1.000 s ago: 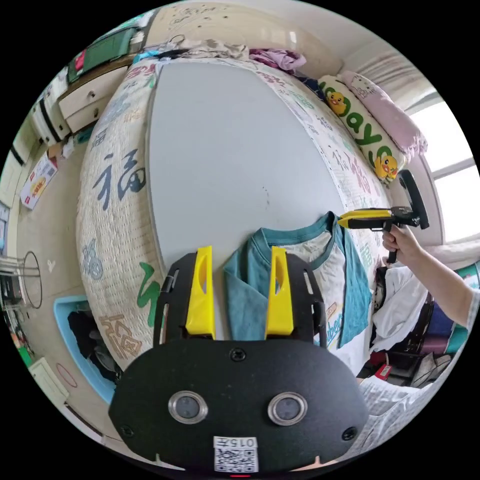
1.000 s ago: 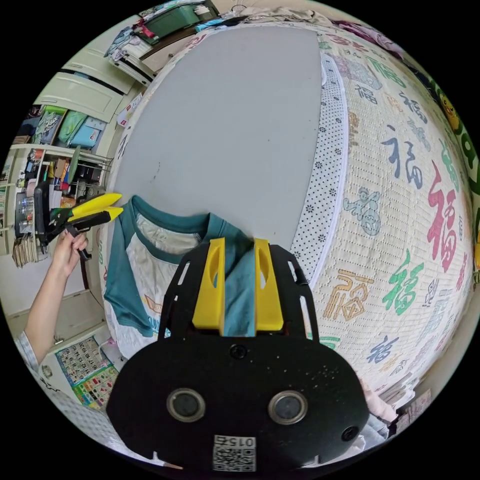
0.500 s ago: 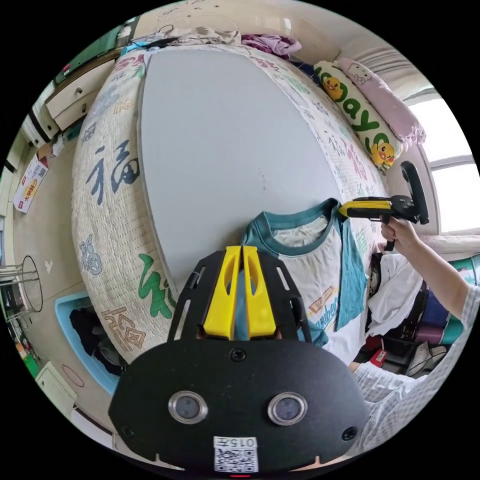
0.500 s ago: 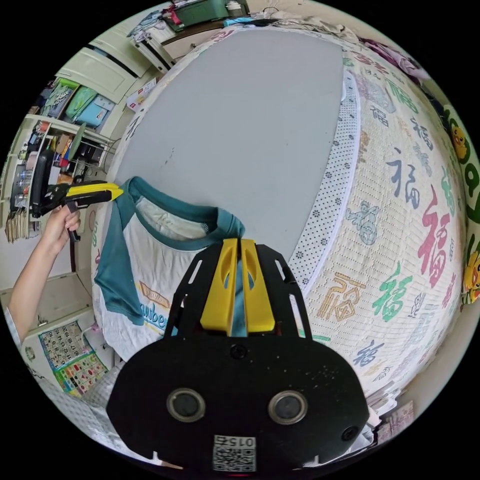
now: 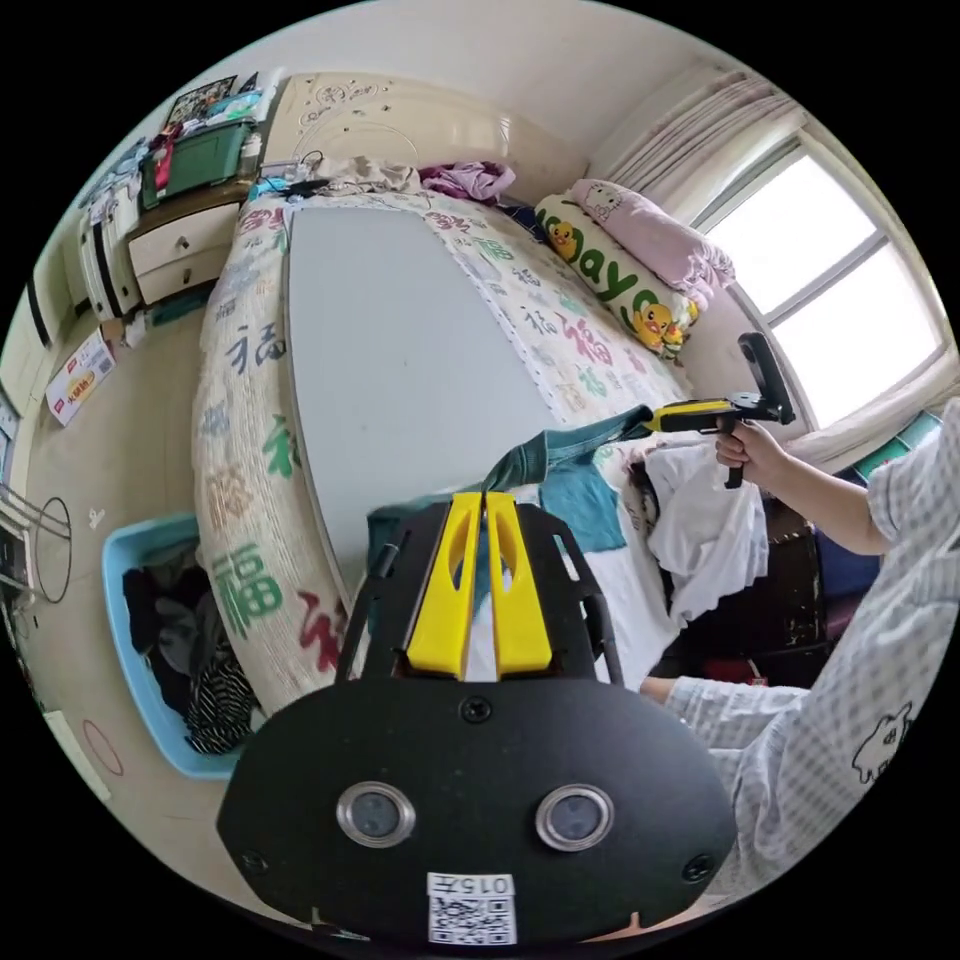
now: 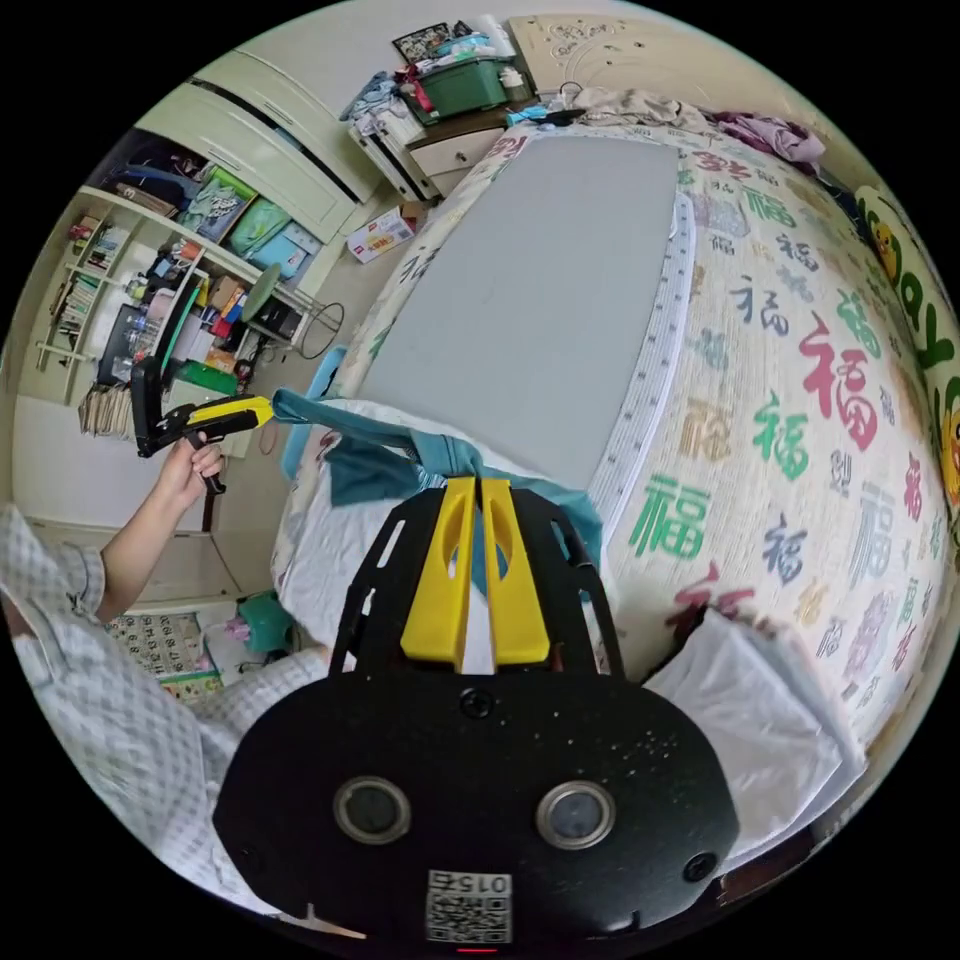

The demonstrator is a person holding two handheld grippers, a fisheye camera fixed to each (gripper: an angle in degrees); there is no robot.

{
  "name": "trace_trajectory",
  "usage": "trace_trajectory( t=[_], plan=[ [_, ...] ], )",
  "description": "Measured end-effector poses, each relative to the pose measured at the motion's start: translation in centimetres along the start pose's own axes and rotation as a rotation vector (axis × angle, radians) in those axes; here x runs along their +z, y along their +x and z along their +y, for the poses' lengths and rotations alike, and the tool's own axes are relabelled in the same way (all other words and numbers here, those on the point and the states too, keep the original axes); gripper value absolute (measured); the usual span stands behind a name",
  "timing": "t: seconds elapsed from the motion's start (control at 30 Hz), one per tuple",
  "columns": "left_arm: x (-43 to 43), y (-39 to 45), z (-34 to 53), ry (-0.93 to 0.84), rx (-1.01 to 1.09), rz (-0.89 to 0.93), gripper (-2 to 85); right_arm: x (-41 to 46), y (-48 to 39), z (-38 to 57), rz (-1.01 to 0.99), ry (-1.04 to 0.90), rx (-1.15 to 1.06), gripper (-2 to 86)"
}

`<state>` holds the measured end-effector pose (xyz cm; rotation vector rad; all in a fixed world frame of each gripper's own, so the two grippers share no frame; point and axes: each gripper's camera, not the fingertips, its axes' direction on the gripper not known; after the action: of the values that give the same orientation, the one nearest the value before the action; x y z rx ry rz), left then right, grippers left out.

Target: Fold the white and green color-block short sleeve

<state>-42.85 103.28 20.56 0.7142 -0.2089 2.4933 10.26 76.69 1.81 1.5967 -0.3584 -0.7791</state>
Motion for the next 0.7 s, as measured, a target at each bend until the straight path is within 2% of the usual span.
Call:
trace_trajectory(
  t=[0.13,0.2,0.37,0.53,0.63,0.7],
  plan=[
    [1.9,3.1,10.2,-0.108,-0.118,0.077,-0.3,0.9,-3.0,8.7,-0.031,-0.102,0.024,-0.7],
    [4.9,4.3,16.4,-0.213,-0.199,0.074,-0.3,3.8,-4.5,13.7,-0.026,-0.224,0.030,-0.7],
    [10.3,5.3,23.7,-0.372,-0.276,0.055,-0.4,11.1,-6.2,20.9,0.019,-0.456,0.016,-0.4],
    [12.6,5.0,26.8,-0.394,-0.310,0.019,0.0,14.2,-6.8,24.2,0.041,-0.490,0.020,1.9],
    [13.7,4.0,29.1,-0.440,-0.392,0.007,0.7,15.7,-5.6,25.6,0.056,-0.566,0.103,4.3],
    [12.6,2.2,29.9,-0.348,-0.513,0.057,2.3,14.5,-4.4,25.8,0.086,-0.500,0.149,6.0]
  ],
)
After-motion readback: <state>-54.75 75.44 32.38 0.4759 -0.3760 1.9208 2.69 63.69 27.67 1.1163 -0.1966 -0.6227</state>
